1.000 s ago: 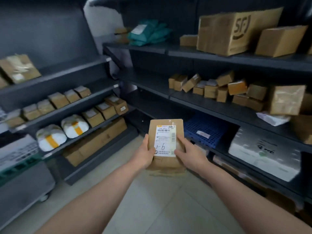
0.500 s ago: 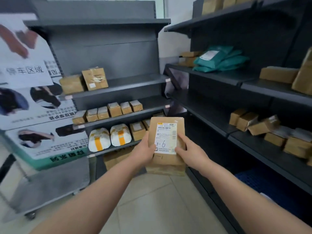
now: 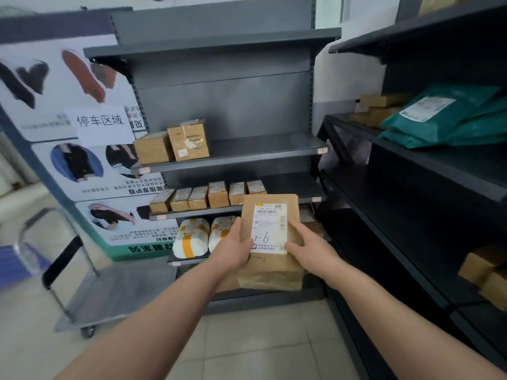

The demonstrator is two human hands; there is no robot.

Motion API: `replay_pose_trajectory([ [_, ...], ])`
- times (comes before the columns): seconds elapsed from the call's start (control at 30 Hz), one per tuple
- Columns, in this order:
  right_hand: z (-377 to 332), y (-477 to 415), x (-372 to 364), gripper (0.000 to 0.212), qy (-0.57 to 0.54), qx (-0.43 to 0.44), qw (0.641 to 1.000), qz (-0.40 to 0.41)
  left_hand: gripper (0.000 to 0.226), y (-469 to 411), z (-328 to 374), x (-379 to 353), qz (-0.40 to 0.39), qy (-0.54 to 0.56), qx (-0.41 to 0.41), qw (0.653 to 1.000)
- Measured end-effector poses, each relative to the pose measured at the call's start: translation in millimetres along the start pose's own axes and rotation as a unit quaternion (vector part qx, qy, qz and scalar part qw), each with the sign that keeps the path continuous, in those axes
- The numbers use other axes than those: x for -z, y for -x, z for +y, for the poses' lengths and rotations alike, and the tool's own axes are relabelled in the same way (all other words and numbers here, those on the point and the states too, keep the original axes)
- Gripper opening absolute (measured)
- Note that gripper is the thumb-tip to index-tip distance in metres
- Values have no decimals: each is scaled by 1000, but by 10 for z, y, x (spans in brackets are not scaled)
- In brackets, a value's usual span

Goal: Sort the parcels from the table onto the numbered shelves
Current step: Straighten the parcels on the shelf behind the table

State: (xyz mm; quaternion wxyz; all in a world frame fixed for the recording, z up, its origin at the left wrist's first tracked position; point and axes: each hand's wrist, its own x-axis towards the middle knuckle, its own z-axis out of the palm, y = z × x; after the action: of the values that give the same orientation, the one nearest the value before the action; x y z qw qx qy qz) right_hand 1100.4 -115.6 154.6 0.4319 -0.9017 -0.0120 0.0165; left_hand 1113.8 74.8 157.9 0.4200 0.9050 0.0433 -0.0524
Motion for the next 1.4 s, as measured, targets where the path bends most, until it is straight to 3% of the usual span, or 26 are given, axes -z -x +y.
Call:
replay_pose_trajectory([
  [0.37, -428, -1663, -298, 65, -14, 41, 999, -15, 66, -1461, -34, 615, 36, 18, -10, 999],
  [0.7, -1183, -3302, -298, 63, -59, 65, 995, 36, 67, -3078, 265, 1492, 57, 18, -70, 996],
  [0.8, -1328, -3712, -294, 63, -79, 80, 993, 36, 56, -3404, 376, 1654, 76, 27, -89, 993],
  [1.0, -1476, -4609, -332, 60, -56, 134, 986, 82, 51, -4151, 568, 1789, 123, 101, -106, 982],
  [1.07, -1414, -4838, -383, 61, 5, 159, 984, 78, 40, -4357, 606, 1760, 131, 58, -112, 983],
  [1.13, -1310, -5024, -435, 58, 100, 200, 973, 64, 44, -4526, 573, 1704, 121, -85, -110, 983],
  [1.23, -1225, -5294, -475, 56, 185, 250, 946, 88, 64, -4734, 481, 1637, 142, -355, -132, 914],
  [1.3, -1241, -5458, -471, 56, 219, 264, 933, 109, 68, -4866, 480, 1640, 169, -410, -144, 885],
  [1.4, -1269, -5639, -477, 54, 273, 291, 907, 133, 71, -5034, 545, 1654, 171, -405, -134, 888],
])
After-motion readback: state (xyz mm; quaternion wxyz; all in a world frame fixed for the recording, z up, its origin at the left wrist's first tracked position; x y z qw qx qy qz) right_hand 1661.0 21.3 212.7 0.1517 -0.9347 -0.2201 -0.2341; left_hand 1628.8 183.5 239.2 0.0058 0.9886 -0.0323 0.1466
